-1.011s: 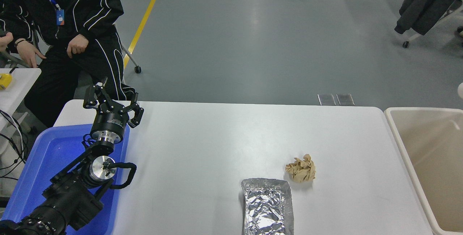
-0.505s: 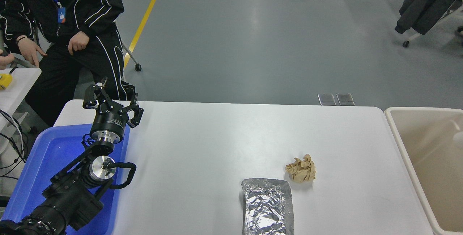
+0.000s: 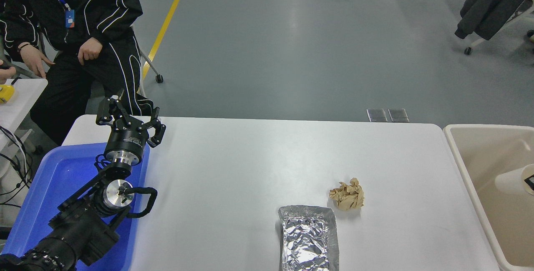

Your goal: Dispose of the paper cup in the dustbin

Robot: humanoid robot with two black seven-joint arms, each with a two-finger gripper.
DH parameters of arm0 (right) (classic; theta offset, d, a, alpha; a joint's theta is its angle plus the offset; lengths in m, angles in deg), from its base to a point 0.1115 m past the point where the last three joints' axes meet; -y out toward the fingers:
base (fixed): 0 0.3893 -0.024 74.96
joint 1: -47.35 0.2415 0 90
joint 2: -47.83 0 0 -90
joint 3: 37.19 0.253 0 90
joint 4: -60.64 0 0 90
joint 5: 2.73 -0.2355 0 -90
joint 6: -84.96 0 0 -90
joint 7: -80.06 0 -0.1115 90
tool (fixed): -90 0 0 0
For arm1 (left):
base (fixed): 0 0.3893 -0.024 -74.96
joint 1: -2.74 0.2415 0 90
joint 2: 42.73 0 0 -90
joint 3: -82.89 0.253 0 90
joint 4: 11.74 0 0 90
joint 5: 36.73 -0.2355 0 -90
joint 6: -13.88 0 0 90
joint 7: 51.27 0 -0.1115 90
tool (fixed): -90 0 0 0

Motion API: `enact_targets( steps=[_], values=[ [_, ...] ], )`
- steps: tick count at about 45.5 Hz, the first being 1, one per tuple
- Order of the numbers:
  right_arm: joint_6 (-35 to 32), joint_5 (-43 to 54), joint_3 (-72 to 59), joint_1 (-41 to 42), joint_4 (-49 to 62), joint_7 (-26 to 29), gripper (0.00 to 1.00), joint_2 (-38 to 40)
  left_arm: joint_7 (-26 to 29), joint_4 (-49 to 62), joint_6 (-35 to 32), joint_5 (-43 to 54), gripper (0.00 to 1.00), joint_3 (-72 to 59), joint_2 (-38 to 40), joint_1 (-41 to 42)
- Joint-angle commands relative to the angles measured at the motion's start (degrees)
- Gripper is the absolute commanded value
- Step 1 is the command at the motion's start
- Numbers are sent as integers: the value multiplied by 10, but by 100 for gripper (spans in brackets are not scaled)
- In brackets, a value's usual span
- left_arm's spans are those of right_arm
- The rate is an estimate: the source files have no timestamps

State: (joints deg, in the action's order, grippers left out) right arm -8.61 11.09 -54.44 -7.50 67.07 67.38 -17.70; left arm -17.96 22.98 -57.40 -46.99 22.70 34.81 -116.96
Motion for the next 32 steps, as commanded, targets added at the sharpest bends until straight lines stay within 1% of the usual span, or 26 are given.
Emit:
enact_targets(
  steps=[1,3,9,10,18,24,27,32],
  values=[
    [21,-5,3,-4,1,0,43,-4,0,0,0,0,100,0,0,0],
    [28,-7,4,-4,1,0,52,-4,0,0,0,0,100,0,0,0],
    [44,-7,6,4,3,0,95,-3,0,0,0,1,100,0,0,0],
    [45,-8,6,6,3,0,99,-1,0,0,0,1,100,0,0,0],
    [37,-8,10,51,-1,0,99,8,0,1,0,0,100,0,0,0],
    [34,-8,61,99,-6,0,99,37,0,0,0,0,100,0,0,0],
    [33,-8,95,134,-9,0,99,52,0,0,0,0,100,0,0,0],
    [25,-8,108,198,-17,-1,99,69,0,0,0,1,100,0,0,0]
  ],
)
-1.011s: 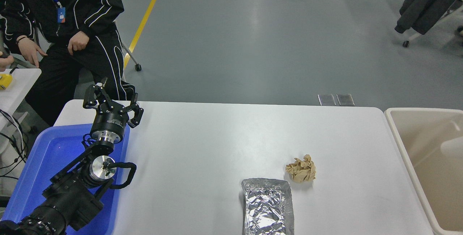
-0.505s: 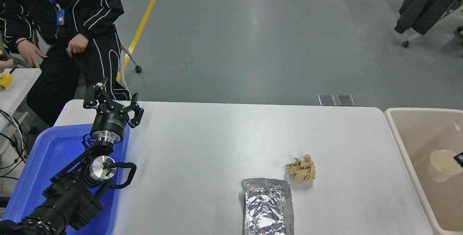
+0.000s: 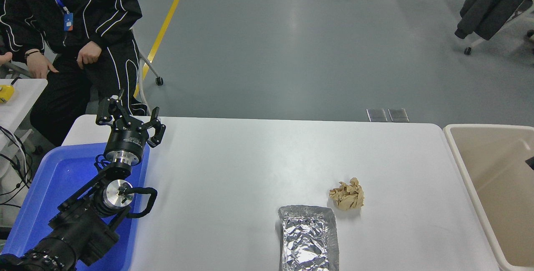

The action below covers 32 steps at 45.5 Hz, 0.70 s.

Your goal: Dispose of the paper cup in the dustbin

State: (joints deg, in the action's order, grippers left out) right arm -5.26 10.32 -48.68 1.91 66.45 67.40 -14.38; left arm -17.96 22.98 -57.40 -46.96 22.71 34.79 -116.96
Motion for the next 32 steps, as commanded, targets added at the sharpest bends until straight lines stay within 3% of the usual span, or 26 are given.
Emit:
enact_targets(
  steps=[1,14,32],
  values=[
    [-12,0,52,119,-11,-1,99,40,0,0,0,-1,100,0,0,0],
    [-17,0,157,243,-88,-7,100,90,0,0,0,-1,100,0,0,0],
    [-12,0,479,261,-265,-4,100,129,0,0,0,0,100,1,0,0]
  ],
)
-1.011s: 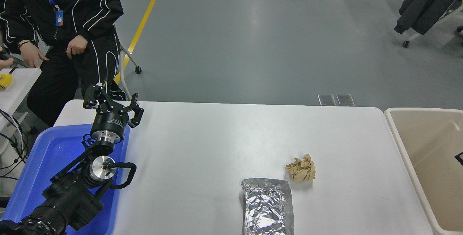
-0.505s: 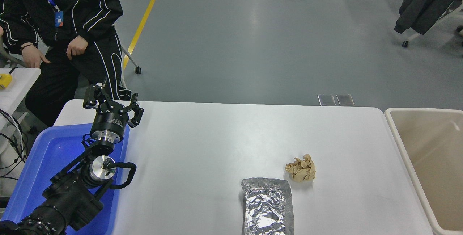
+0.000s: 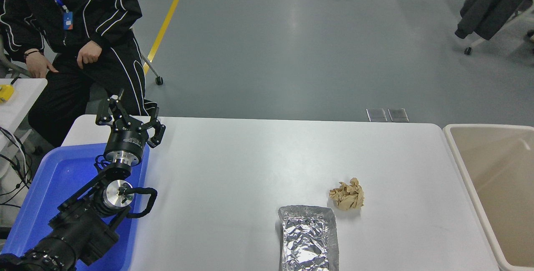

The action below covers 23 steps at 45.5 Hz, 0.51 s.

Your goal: Dispose of the paper cup in the dustbin

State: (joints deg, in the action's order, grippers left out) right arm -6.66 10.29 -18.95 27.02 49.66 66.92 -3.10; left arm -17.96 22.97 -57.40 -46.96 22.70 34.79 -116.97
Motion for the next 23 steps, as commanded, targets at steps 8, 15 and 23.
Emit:
enact_targets(
  steps=[8,15,23],
  values=[
    [1,0,258,-45,-208,-1,100,14,0,0,0,0,100,0,0,0],
    [2,0,286,-124,-294,-1,100,-7,0,0,0,0,100,0,0,0],
    [-6,0,303,-212,-304,-1,100,-68,0,0,0,0,100,0,0,0]
  ],
)
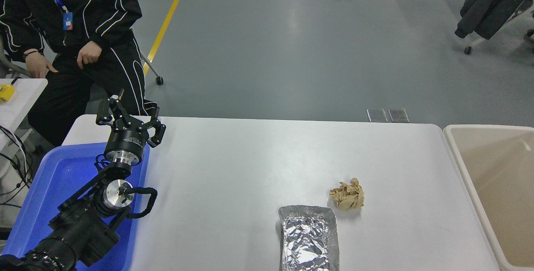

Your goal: Dispose of the paper cup in the dustbin

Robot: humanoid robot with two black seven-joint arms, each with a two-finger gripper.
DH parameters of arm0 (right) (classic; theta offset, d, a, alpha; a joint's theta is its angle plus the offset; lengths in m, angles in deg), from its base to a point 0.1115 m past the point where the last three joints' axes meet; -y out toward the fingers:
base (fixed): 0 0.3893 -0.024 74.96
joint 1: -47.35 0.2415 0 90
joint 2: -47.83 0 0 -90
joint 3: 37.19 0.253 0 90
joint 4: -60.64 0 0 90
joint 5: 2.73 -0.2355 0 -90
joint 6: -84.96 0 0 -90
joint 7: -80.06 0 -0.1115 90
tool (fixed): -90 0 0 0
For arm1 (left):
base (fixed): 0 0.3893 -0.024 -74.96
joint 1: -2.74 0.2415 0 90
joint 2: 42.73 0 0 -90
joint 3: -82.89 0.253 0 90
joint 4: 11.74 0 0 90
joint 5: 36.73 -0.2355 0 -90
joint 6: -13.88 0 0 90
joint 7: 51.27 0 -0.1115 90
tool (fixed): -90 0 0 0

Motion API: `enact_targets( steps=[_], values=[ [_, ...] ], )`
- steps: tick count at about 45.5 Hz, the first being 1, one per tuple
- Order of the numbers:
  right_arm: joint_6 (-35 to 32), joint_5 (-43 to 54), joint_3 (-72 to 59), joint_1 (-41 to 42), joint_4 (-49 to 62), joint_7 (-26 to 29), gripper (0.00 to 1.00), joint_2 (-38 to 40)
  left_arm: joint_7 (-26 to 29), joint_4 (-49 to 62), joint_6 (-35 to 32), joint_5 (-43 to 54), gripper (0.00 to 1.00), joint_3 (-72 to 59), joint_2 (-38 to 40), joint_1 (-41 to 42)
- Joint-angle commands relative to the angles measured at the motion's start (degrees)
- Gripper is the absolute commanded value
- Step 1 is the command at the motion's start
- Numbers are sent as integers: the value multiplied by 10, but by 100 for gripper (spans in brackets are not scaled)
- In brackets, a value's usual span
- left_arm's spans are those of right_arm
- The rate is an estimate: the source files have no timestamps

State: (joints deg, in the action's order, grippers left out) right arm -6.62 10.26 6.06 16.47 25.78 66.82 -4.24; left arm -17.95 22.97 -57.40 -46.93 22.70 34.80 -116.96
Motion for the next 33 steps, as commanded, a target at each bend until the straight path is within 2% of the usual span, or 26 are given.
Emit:
enact_targets(
  steps=[1,7,14,33],
  values=[
    [-8,1,58,-119,-68,0,100,-66,0,0,0,0,100,0,0,0],
    [-26,9,91,-189,-83,-1,100,-131,0,0,0,0,100,0,0,0],
    [-27,9,89,-207,-81,-1,100,-178,0,0,0,0,100,1,0,0],
    [-28,10,82,-246,-80,-1,100,-223,0,0,0,0,100,0,0,0]
  ],
)
